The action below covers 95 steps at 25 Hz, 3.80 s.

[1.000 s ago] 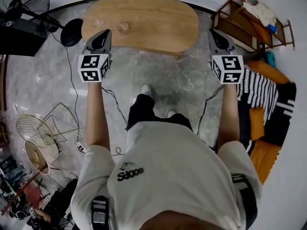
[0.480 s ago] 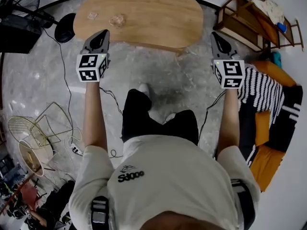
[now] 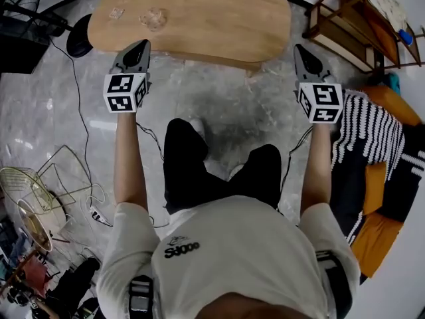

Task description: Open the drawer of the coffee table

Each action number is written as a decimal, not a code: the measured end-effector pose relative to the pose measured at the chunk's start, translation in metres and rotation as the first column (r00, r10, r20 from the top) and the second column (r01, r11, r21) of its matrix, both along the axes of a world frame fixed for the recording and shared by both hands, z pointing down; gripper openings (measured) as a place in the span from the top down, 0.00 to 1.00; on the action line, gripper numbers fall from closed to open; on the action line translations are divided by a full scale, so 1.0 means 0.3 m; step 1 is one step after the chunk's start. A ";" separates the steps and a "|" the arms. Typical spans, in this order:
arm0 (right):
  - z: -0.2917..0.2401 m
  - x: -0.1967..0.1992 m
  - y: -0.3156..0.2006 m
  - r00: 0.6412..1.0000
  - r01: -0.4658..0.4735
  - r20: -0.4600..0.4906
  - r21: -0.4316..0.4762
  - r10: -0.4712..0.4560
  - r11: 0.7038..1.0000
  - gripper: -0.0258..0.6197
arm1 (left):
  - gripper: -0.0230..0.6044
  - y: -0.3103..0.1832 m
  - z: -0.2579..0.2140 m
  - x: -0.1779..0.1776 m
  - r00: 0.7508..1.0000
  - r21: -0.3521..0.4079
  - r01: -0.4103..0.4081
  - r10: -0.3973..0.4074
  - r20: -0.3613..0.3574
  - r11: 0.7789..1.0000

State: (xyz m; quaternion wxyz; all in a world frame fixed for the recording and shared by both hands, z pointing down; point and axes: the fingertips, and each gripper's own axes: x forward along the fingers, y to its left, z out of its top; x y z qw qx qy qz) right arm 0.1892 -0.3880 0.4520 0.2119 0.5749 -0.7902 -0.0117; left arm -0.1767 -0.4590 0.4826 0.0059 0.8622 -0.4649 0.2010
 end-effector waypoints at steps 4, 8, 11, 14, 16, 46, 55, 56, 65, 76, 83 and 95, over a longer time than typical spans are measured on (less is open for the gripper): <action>0.175 0.036 -0.019 1.000 0.000 -0.031 0.009 0.000 1.000 0.95 | 0.94 -0.028 0.156 0.018 1.000 0.008 -0.004 0.004 -0.012 1.000; 0.357 0.025 -0.014 0.997 0.010 -0.076 0.027 -0.008 1.000 0.95 | 0.94 -0.051 0.327 -0.017 1.000 0.011 0.026 -0.026 -0.001 1.000; 0.473 -0.008 -0.003 0.993 0.033 -0.117 0.047 -0.027 0.998 0.95 | 0.94 -0.037 0.455 -0.047 0.999 0.008 0.032 -0.033 0.007 0.999; 0.568 -0.010 -0.002 0.997 0.033 -0.067 0.070 -0.028 0.997 0.95 | 0.94 -0.015 0.573 -0.057 1.000 0.008 0.023 -0.023 -0.005 1.000; 0.633 -0.004 0.005 0.999 0.028 -0.046 0.082 -0.024 0.996 0.95 | 0.94 0.000 0.645 -0.062 1.000 0.012 0.020 -0.020 -0.013 1.000; 1.148 -0.039 -0.038 0.987 0.144 0.081 -0.088 -0.137 0.986 0.66 | 0.59 -0.073 1.085 -0.004 0.996 -0.057 -0.039 0.035 -0.077 0.998; 1.231 -0.010 -0.107 0.988 0.086 0.136 -0.145 -0.066 0.986 0.61 | 0.47 -0.198 1.154 0.026 0.992 -0.107 -0.099 0.090 -0.090 0.989; 1.238 -0.012 -0.116 0.988 0.086 0.137 -0.150 -0.066 0.985 0.61 | 0.47 -0.213 1.156 0.028 0.992 -0.106 -0.100 0.090 -0.091 0.989; 1.267 -0.061 -0.128 0.961 0.148 0.255 -0.163 -0.103 0.975 0.70 | 0.52 -0.243 1.169 0.074 0.981 -0.121 -0.149 0.132 -0.141 0.981; 1.271 -0.066 -0.094 0.962 0.147 0.255 -0.201 -0.093 0.969 0.71 | 0.54 -0.192 1.170 0.056 0.971 -0.128 -0.137 0.108 -0.212 0.982; 1.270 -0.084 -0.019 0.962 0.162 0.252 -0.210 -0.107 0.964 0.71 | 0.54 -0.118 1.168 0.037 0.967 -0.135 -0.127 0.092 -0.237 0.983; 1.273 -0.137 0.139 0.955 0.191 0.266 -0.216 -0.131 0.957 0.72 | 0.54 0.041 1.171 -0.016 0.971 -0.156 -0.099 0.061 -0.233 0.983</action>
